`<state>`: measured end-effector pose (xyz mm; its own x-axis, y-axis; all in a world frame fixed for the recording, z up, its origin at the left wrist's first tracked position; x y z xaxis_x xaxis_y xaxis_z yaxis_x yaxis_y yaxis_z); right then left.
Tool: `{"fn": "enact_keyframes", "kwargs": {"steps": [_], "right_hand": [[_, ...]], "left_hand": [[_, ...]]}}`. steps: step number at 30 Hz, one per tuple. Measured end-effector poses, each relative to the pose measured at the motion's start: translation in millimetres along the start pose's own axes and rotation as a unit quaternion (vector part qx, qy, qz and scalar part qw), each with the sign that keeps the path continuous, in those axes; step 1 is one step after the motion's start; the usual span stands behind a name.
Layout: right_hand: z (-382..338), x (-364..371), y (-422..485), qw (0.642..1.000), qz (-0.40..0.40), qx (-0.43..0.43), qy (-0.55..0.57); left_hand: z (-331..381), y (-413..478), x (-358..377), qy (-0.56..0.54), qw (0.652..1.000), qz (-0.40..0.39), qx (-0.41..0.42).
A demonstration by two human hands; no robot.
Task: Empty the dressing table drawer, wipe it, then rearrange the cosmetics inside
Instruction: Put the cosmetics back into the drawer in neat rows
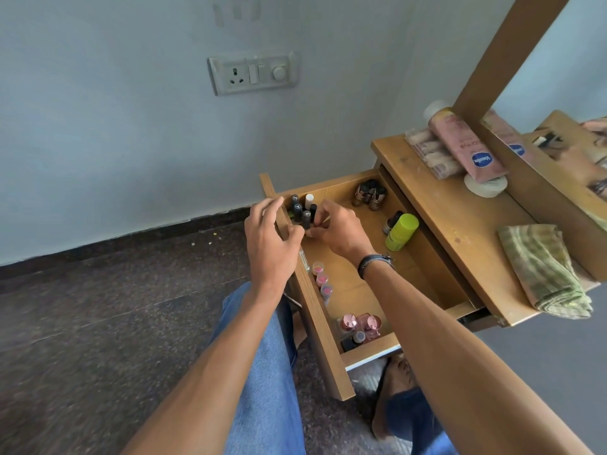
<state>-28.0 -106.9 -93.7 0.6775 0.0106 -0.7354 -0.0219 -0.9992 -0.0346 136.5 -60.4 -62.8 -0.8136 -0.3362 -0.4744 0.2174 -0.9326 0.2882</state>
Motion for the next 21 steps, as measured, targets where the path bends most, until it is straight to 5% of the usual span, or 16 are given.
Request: {"fn": "enact_keyframes", "kwargs": {"steps": [14,21], "right_hand": [[-7,-3,-11,1.000,0.009,0.001,-0.001],[-13,-96,-41,0.993,0.113,-0.025,-0.003]], "left_hand": [[2,-1,-2,0.004,1.000,0.000,-0.002],[17,0,-10,0.090,0.993,0.023,0.073]]}}
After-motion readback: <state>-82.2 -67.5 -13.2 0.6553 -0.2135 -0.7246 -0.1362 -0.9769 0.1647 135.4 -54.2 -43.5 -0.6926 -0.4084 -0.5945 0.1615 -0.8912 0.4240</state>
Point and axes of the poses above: each hand's wrist, its own y-axis towards the middle knuckle, its own x-axis out of the palm, z = x × y, the point moved 4 cm from there along y, towards the middle knuckle, and after that the axes turned 1 degree about z, right-handed, at the moved point
